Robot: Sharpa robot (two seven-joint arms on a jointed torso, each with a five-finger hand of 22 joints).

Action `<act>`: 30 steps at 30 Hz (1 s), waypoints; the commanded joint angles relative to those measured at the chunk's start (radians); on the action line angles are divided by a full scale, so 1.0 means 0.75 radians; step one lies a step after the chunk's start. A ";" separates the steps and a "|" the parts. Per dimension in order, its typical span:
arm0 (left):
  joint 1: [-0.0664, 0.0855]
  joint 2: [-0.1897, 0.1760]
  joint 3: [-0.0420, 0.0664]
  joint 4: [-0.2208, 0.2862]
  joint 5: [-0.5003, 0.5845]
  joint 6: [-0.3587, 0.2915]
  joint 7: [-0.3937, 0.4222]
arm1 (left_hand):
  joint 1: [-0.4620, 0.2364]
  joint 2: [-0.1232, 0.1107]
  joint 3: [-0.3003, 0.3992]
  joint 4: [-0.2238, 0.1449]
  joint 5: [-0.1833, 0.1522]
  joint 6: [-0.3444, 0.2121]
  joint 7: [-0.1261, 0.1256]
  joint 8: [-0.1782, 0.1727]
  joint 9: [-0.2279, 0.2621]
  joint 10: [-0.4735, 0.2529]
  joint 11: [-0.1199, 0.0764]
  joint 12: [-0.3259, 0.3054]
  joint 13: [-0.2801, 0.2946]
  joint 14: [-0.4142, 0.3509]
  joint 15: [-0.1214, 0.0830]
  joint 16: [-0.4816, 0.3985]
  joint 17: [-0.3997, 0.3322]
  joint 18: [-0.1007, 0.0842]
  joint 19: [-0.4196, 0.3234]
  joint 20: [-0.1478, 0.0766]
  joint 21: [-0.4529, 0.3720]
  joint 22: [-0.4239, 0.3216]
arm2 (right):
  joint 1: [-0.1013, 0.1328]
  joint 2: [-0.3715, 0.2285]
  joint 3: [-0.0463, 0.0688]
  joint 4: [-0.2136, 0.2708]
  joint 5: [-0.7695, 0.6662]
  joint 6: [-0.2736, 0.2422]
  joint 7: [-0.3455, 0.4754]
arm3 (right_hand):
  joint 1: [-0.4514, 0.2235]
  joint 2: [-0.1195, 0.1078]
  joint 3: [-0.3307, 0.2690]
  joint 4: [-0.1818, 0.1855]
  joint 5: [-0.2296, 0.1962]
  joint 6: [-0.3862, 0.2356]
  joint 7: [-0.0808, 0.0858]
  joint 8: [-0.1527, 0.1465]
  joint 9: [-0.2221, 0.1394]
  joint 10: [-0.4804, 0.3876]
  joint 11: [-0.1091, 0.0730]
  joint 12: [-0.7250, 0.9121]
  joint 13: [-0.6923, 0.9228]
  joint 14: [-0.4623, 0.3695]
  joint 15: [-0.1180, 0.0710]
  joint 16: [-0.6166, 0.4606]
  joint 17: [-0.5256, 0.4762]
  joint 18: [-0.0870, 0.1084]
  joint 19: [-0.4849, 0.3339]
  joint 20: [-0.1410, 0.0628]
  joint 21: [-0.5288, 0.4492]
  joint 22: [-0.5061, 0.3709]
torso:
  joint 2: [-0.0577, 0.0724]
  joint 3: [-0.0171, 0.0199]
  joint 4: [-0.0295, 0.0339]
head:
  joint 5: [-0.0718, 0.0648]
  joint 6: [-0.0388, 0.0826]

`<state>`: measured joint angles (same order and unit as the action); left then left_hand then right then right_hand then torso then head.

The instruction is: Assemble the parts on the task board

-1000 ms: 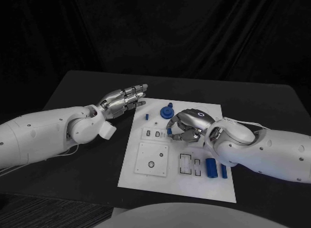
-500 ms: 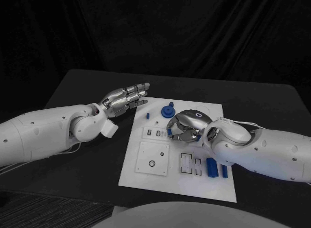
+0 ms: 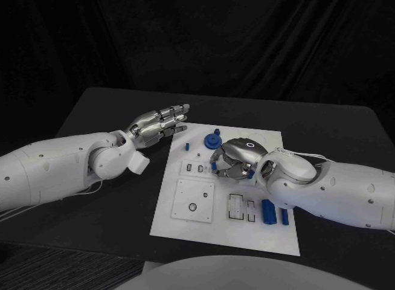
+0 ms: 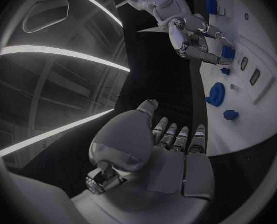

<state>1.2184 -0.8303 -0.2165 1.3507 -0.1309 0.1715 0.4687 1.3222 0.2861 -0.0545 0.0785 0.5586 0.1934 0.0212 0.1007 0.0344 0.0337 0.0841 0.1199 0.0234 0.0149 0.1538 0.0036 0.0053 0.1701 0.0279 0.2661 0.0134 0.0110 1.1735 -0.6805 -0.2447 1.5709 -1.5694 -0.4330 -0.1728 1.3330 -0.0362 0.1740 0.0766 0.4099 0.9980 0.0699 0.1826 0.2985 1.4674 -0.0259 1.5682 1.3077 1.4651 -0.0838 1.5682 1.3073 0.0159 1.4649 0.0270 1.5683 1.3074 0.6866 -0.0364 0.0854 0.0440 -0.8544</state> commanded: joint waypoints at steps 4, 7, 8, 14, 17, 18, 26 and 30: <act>-0.002 0.006 0.001 -0.001 0.001 0.019 0.022 | -0.008 0.006 0.010 0.000 0.005 0.006 0.000 0.005 0.001 0.007 -0.002 0.002 0.001 -0.003 0.003 0.006 0.000 0.014 0.002 0.001 0.005 0.001 | -0.009 0.006 -0.002 -0.008 -0.029 0.028 -0.036 | 0.003 -0.005 -0.001 -0.014 -0.036 -0.017 0.001 -0.014 0.137 0.138 0.006 0.003 0.351 0.141 0.005 0.004 0.351 -0.021 0.141 0.008 0.003 0.351 | 0.001 0.0005 0.0019 | -0.001 -0.002; -0.003 0.006 0.001 -0.002 0.001 0.018 0.021 | -0.008 0.006 0.013 0.000 0.005 0.004 0.001 0.004 0.001 0.006 -0.002 0.001 0.000 -0.003 0.002 0.006 0.000 0.014 0.002 0.000 0.005 0.001 | -0.010 0.010 -0.002 -0.012 -0.030 0.032 -0.034 | 0.000 -0.009 -0.002 -0.017 -0.048 -0.032 0.001 -0.027 0.137 0.138 0.005 0.003 0.351 0.141 0.005 0.004 0.351 -0.021 0.141 0.008 0.003 0.351 | 0.001 0.0008 0.0018 | 0.000 -0.003; -0.003 0.006 0.001 -0.003 0.001 0.018 0.021 | -0.008 0.006 0.013 0.000 0.005 0.004 0.001 0.004 0.001 0.006 -0.002 0.001 0.000 -0.003 0.002 0.006 0.000 0.014 0.002 0.000 0.005 0.001 | -0.011 0.011 -0.002 -0.014 -0.030 0.033 -0.033 | -0.001 -0.010 -0.002 -0.018 -0.056 -0.036 0.002 -0.030 0.137 0.138 0.005 0.003 0.351 0.141 0.005 0.004 0.351 -0.021 0.141 0.008 0.003 0.351 | 0.001 0.0005 0.0019 | 0.000 -0.003; -0.003 0.008 0.001 -0.006 0.001 0.018 0.018 | -0.009 0.006 0.014 0.000 0.004 0.004 0.002 0.004 0.001 0.006 -0.002 0.000 0.000 -0.004 0.002 0.005 0.000 0.014 0.001 0.000 0.004 0.001 | -0.015 0.014 -0.002 -0.021 -0.030 0.044 -0.029 | -0.010 -0.020 -0.008 -0.024 -0.122 -0.074 0.002 -0.062 0.136 0.138 0.005 0.003 0.351 0.141 0.005 0.004 0.351 -0.021 0.141 0.008 0.003 0.351 | 0.000 -0.0005 0.0009 | 0.002 -0.005; -0.004 0.009 0.001 -0.006 0.001 0.019 0.016 | -0.009 0.006 0.015 0.000 0.004 0.003 0.003 0.004 0.000 0.006 -0.002 0.000 0.000 -0.004 0.001 0.005 0.000 0.014 0.001 0.000 0.004 0.001 | -0.017 0.015 -0.002 -0.022 -0.030 0.045 -0.028 | -0.015 -0.022 -0.009 -0.022 -0.132 -0.088 0.003 -0.074 0.133 0.138 0.006 0.003 0.351 0.141 0.005 0.004 0.351 -0.021 0.141 0.008 0.003 0.351 | 0.000 -0.0002 -0.0001 | 0.003 -0.005; -0.004 0.009 0.001 -0.007 0.001 0.020 0.015 | -0.009 0.006 0.015 0.000 0.004 0.003 0.003 0.004 0.000 0.006 -0.002 0.000 0.000 -0.004 0.001 0.005 0.000 0.014 0.001 0.000 0.004 0.001 | -0.018 0.015 -0.002 -0.023 -0.030 0.046 -0.028 | -0.017 -0.023 -0.010 -0.021 -0.141 -0.095 0.004 -0.081 0.130 0.138 0.007 0.003 0.351 0.141 0.006 0.004 0.351 -0.021 0.141 0.008 0.003 0.351 | 0.000 -0.0001 0.0000 | 0.003 -0.004; -0.005 0.010 0.001 -0.008 0.001 0.021 0.011 | -0.010 0.005 0.017 0.000 0.003 0.003 0.004 0.003 0.000 0.005 -0.003 -0.001 0.000 -0.004 0.001 0.005 0.000 0.014 0.000 -0.001 0.004 0.001 | -0.020 0.014 -0.002 -0.025 -0.030 0.046 -0.023 | -0.025 -0.028 -0.014 -0.018 -0.164 -0.135 0.005 -0.112 0.116 0.138 0.008 0.003 0.351 0.141 0.007 0.004 0.351 -0.021 0.141 0.009 0.003 0.351 | 0.000 0.0005 0.0011 | 0.002 -0.009; -0.005 0.010 0.001 -0.008 0.001 0.021 0.010 | -0.010 0.005 0.017 0.000 0.003 0.003 0.004 0.003 0.000 0.005 -0.003 -0.001 0.000 -0.004 0.001 0.005 0.000 0.014 0.000 -0.001 0.004 0.001 | -0.020 0.014 -0.002 -0.025 -0.030 0.040 -0.016 | -0.032 -0.040 -0.026 -0.015 -0.223 -0.201 0.005 -0.156 0.089 0.138 0.009 0.003 0.351 0.141 0.007 0.004 0.351 -0.021 0.141 0.010 0.003 0.351 | 0.000 0.0002 0.0005 | 0.003 -0.011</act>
<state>1.2159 -0.8248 -0.2166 1.3434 -0.1309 0.1755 0.4655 1.3222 0.2860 -0.0490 0.0787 0.5585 0.1933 0.0214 0.1007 0.0340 0.0338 0.0841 0.1198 0.0232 0.0148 0.1537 0.0036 0.0053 0.1701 0.0278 0.2660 0.0134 0.0108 1.1634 -0.6696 -0.2441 1.5534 -1.5846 -0.4192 -0.1741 1.3093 -0.0592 0.1580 0.0671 0.2432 0.8477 0.0733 0.0692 0.3654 1.4672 -0.0262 1.5682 1.3074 1.4651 -0.0838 1.5682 1.3074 0.0160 1.4649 0.0270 1.5683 1.3080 0.6867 -0.0363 0.0861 0.0453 -0.8612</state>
